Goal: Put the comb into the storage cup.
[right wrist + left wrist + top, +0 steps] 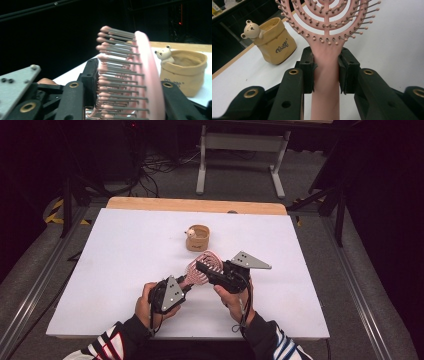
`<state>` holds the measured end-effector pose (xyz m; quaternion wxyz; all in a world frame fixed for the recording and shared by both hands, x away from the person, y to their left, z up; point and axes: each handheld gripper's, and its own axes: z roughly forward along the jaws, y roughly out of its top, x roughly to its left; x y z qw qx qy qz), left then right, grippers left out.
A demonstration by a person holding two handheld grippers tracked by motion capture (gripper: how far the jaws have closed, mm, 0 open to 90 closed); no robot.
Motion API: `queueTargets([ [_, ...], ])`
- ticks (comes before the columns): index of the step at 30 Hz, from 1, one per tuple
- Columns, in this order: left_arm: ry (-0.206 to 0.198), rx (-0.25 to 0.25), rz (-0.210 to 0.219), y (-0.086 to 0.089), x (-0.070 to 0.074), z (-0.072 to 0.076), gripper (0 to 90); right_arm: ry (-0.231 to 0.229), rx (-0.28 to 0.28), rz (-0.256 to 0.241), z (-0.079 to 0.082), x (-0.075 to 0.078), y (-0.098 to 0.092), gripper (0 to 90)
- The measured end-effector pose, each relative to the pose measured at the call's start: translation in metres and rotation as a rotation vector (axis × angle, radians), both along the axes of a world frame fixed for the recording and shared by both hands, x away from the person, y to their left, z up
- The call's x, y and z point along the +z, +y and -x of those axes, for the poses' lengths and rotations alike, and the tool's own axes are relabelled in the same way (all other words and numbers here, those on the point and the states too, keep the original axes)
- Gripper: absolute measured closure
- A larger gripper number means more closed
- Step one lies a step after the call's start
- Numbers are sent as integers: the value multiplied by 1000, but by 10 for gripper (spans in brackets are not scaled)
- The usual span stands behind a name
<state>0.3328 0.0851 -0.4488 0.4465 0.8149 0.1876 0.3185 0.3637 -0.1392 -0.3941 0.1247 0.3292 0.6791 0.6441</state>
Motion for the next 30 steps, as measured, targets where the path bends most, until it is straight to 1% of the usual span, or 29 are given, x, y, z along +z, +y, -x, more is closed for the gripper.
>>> queueTargets([
  [4, -11, 4, -5, -1, -1, 0, 698, -14, 19, -2, 4, 2, 1, 612],
  [7, -30, 14, 1, -1, -2, 0, 696, -30, 21, 6, 7, 4, 3, 614],
  [9, -34, 18, 3, -1, -2, 0, 691, -39, 17, 12, 8, 4, 3, 615],
  [11, -35, 8, 13, -1, -1, -1, 689, -66, 14, 29, 10, 7, 3, 621],
  [13, -36, 10, 18, 0, -1, -1, 680, -84, 13, 35, 12, 9, 3, 623],
  [14, -36, 7, 31, 1, 0, -2, 670, -96, 14, 39, 13, 10, 3, 624],
  [16, -41, 11, 29, 2, 0, -3, 635, -110, 12, 52, 15, 12, 4, 624],
  [18, -31, 11, 37, 4, 1, -5, 613, -134, 11, 63, 17, 14, 3, 624],
  [19, -31, 11, 37, 4, 1, -5, 581, -134, 11, 63, 17, 14, 3, 624],
  [20, -23, 21, 42, 5, 1, -7, 581, -147, 7, 72, 18, 16, 3, 625],
  [21, -8, 13, 53, 8, 1, -9, 556, -167, 1, 80, 19, 18, 1, 626],
  [22, -10, 10, 59, 9, 1, -10, 539, -170, -1, 79, 19, 19, 1, 626],
  [25, -4, 4, 53, 11, 2, -12, 489, -185, -11, 80, 19, 22, -3, 626],
  [27, -11, 13, 48, 13, 2, -13, 433, -189, -19, 75, 19, 24, -6, 626],
  [28, 0, 15, 38, 15, 3, -16, 415, -194, -22, 73, 19, 25, -8, 627],
  [30, 7, 21, 45, 18, 3, -17, 392, -204, -32, 74, 20, 28, -11, 627],
])
